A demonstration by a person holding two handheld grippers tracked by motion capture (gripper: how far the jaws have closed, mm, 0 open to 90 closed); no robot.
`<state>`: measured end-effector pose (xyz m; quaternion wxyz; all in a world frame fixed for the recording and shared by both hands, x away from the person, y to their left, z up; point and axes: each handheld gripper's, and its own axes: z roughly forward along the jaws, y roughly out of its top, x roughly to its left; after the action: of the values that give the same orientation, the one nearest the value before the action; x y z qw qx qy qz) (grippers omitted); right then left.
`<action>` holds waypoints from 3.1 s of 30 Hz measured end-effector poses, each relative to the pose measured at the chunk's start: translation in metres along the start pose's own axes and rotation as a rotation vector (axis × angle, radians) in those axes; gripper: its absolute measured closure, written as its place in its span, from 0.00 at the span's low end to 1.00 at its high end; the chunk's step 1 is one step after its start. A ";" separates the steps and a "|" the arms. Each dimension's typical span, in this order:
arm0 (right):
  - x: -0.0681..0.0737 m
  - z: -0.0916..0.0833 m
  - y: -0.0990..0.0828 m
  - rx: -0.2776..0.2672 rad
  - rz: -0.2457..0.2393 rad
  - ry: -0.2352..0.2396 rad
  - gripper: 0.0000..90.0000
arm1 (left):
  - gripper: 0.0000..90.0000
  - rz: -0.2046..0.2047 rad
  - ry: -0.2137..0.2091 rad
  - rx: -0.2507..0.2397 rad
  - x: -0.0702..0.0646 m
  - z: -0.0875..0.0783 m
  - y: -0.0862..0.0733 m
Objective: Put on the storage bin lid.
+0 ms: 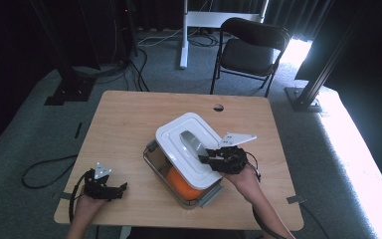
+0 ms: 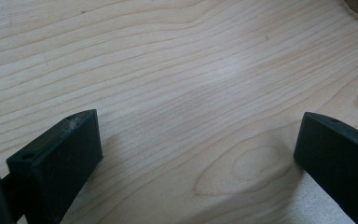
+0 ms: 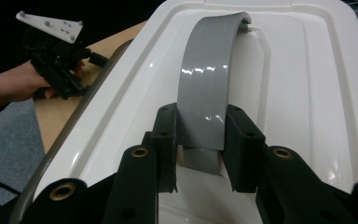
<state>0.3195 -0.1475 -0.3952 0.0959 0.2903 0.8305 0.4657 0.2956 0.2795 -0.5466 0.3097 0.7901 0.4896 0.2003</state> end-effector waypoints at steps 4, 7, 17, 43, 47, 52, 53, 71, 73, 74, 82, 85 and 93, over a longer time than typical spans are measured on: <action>0.007 0.009 -0.001 0.022 -0.019 0.032 0.76 | 0.01 -0.001 0.000 -0.001 0.000 0.000 0.000; 0.010 0.015 -0.002 0.045 -0.035 0.051 0.76 | 0.01 0.001 0.000 0.001 0.000 0.000 0.000; 0.018 0.027 -0.010 0.075 -0.041 0.118 0.76 | 0.01 0.001 0.000 0.001 0.000 0.000 0.000; 0.020 0.029 -0.015 0.107 -0.032 0.152 0.76 | 0.01 -0.001 0.002 0.002 0.000 0.000 0.000; 0.020 0.032 -0.010 0.126 -0.040 0.136 0.76 | 0.01 -0.001 0.002 0.002 0.000 0.000 0.000; 0.026 0.033 -0.010 0.098 -0.057 0.097 0.76 | 0.01 0.000 0.002 0.002 0.000 0.000 0.000; 0.025 0.034 -0.010 0.100 -0.051 0.103 0.76 | 0.01 0.000 0.001 0.002 0.000 0.000 0.000; 0.010 0.030 -0.002 0.071 -0.005 0.129 0.76 | 0.01 0.000 0.001 0.002 0.000 0.000 0.000; 0.009 0.032 -0.002 0.081 -0.012 0.119 0.76 | 0.01 0.000 0.001 0.000 0.000 0.000 0.000; 0.008 0.032 -0.002 0.082 -0.005 0.121 0.76 | 0.01 0.000 0.001 0.000 0.000 0.000 0.000; 0.008 0.035 0.000 0.099 -0.021 0.148 0.76 | 0.01 -0.001 0.001 -0.001 0.000 0.000 0.000; 0.012 0.037 -0.001 0.110 -0.041 0.150 0.76 | 0.01 0.000 0.000 0.001 0.000 0.000 0.000; 0.008 0.034 -0.011 0.096 -0.025 0.187 0.76 | 0.01 0.001 0.000 0.001 0.000 0.000 0.000</action>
<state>0.3233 -0.1230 -0.4224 0.0095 0.2395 0.8606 0.4493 0.2956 0.2794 -0.5465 0.3093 0.7904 0.4894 0.2002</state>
